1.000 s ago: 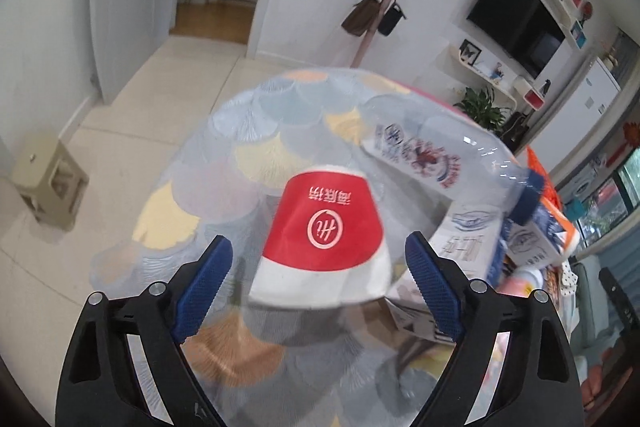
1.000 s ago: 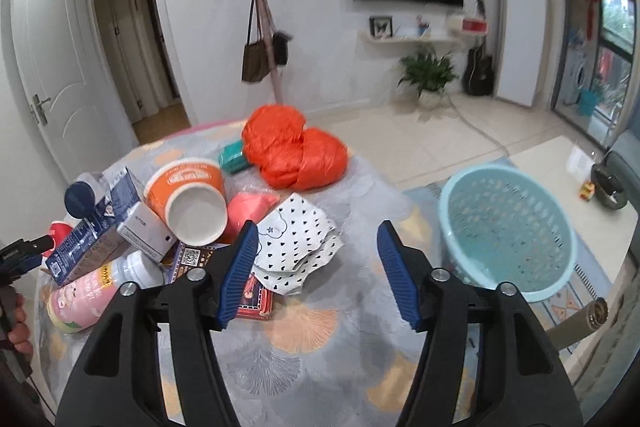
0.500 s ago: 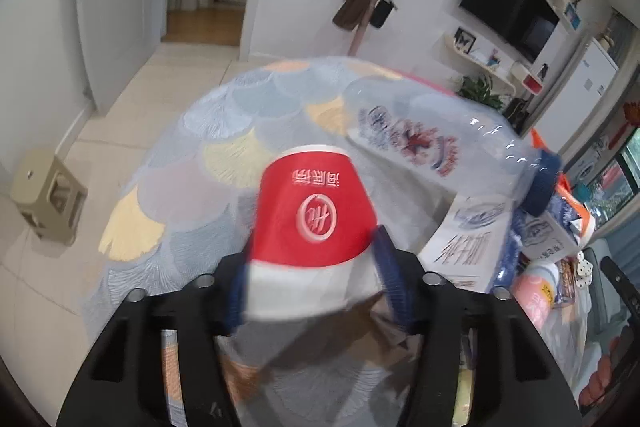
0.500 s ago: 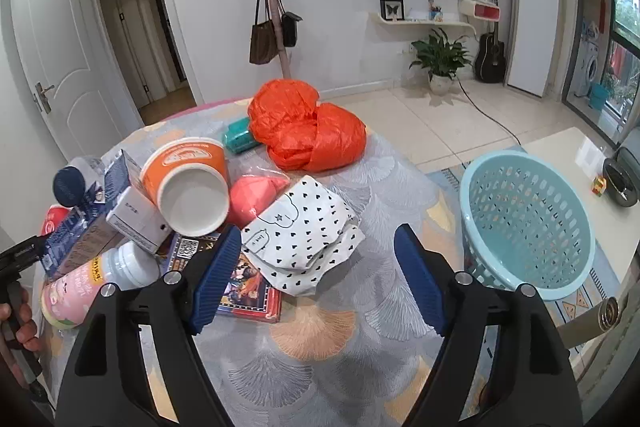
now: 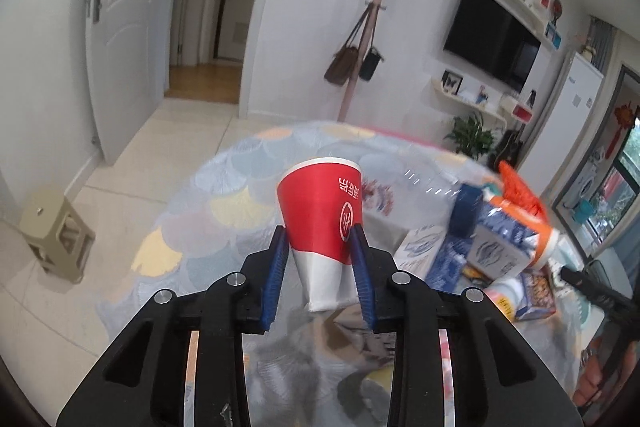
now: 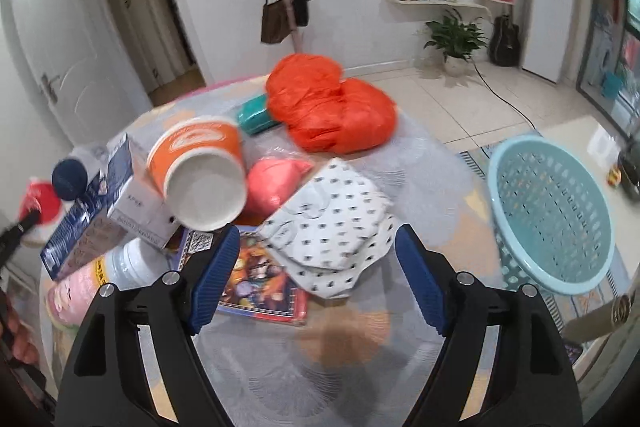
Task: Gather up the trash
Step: 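Grasp the red-and-white paper cup with the left tool while the right tool grasps the polka-dot napkin, then carry cup and napkin over the blue basket and open both tools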
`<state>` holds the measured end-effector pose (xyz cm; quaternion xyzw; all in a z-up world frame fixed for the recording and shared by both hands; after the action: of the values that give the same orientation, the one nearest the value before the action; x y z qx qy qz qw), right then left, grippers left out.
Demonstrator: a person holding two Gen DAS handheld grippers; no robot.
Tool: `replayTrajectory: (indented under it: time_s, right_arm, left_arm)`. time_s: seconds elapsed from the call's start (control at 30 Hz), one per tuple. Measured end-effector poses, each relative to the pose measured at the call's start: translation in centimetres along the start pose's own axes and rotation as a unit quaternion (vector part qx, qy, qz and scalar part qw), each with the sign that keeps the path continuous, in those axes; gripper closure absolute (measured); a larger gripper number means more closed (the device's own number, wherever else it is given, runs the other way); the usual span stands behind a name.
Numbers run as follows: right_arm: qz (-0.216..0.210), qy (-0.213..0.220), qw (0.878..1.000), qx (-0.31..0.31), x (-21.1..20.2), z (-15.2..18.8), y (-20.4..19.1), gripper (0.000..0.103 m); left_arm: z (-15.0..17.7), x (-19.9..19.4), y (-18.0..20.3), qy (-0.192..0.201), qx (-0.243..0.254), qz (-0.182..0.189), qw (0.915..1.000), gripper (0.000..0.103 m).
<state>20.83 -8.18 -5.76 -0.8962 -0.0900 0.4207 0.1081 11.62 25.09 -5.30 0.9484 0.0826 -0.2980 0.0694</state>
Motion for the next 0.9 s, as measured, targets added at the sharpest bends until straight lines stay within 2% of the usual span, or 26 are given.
replayTrajectory:
  time_s: [0.07, 0.2, 0.3, 0.37, 0.47, 0.63, 0.9]
  right_arm:
    - [0.018, -0.004, 1.0, -0.011, 0.8, -0.1, -0.2, 0.027]
    - [0.016, -0.04, 0.999, 0.006, 2.9, 0.0, 0.6, 0.03]
    - [-0.015, -0.051, 0.998, 0.046, 3.1, -0.2, 2.0, 0.05]
    - [-0.021, -0.052, 0.997, 0.058, 2.7, -0.3, 2.8, 0.07]
    - [-0.034, -0.053, 0.995, 0.072, 1.9, -0.3, 3.9, 0.082]
    - [-0.039, -0.019, 0.996, 0.071, -1.0, -0.4, 5.2, 0.09]
    - [-0.02, 0.056, 0.997, 0.053, -6.9, -2.2, 7.5, 0.091]
  left_arm:
    - [-0.6, -1.0, 0.5, 0.016, 0.004, -0.001, 0.9999, 0.073]
    - [-1.7, -3.2, 2.4, 0.046, 0.018, 0.012, 0.9987, 0.073]
    - [-2.0, -4.3, 4.5, 0.055, 0.038, 0.025, 0.9975, 0.073]
    - [-2.3, -4.7, 6.1, 0.059, 0.051, 0.034, 0.9964, 0.073]
    - [-2.3, -5.5, 8.5, 0.069, 0.073, 0.045, 0.994, 0.073]
    - [-2.4, -6.4, 12.7, 0.078, 0.099, 0.077, 0.989, 0.073]
    - [-2.8, -5.9, 19.2, 0.073, 0.108, 0.162, 0.9781, 0.073]
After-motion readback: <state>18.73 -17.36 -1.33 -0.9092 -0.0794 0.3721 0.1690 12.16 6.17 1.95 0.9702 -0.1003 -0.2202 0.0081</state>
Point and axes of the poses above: each gripper's, at about its wrist camera, not at the fingertips, and x roughly the way its jaws point, y to its right, z to its underside, the point moved 7 cm from there along x, roughly the way its jaws point, and after that the axes turned 11 degrees about x, right-handed, at the moved point
